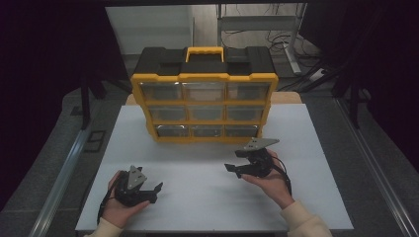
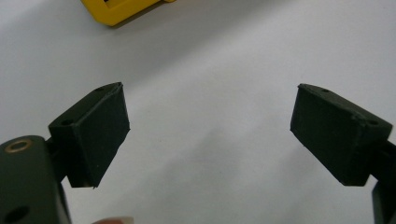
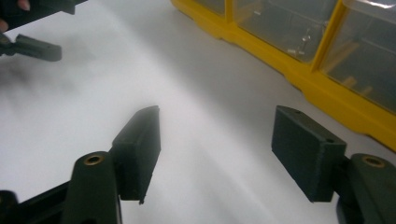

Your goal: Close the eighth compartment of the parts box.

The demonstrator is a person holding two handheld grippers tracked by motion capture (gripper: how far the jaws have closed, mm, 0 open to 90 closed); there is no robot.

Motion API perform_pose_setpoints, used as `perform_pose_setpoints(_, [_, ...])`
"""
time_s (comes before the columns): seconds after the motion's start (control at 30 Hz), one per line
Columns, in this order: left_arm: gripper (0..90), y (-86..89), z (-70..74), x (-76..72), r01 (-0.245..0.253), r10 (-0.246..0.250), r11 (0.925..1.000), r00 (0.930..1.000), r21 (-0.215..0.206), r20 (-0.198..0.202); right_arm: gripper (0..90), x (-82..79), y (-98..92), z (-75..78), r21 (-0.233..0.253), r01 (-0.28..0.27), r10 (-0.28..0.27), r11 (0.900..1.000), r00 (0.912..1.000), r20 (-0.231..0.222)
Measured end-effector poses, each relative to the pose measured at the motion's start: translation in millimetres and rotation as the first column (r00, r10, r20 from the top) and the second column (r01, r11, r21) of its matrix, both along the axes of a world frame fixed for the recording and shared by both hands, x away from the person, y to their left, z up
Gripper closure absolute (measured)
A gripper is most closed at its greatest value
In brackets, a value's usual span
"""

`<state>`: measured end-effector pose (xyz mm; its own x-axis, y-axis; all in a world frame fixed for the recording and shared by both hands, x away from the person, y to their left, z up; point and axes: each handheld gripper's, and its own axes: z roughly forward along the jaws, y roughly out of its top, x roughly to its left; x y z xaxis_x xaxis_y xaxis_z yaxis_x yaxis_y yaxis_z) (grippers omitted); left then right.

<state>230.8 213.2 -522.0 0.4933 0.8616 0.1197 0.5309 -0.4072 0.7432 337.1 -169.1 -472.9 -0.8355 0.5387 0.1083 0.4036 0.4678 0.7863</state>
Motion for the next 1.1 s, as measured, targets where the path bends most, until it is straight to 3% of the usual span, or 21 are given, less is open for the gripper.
perform_pose_setpoints(0.63, [12.2, -0.2, 1.2, -0.5, -0.001, 0.001, 1.0, 1.0, -0.002, 0.007, 32.4, -26.1, -69.0, -5.8, 0.037, 0.102, -0.103, 0.994, 0.9946, 0.017])
perform_pose_setpoints(0.8, [12.2, -0.4, 0.4, -0.1, 0.001, -0.001, 1.0, 1.0, 0.003, 0.003, 32.2, -38.1, -94.7, -5.7, 0.045, 0.132, -0.134, 0.99, 0.9901, 0.043])
perform_pose_setpoints(1.1, [12.2, -1.4, 0.5, 0.4, 0.004, -0.004, 0.9999, 1.0, 0.015, 0.002, 32.0, -46.4, -136.2, -15.6, 0.032, 0.207, -0.208, 0.978, 0.9774, 0.035])
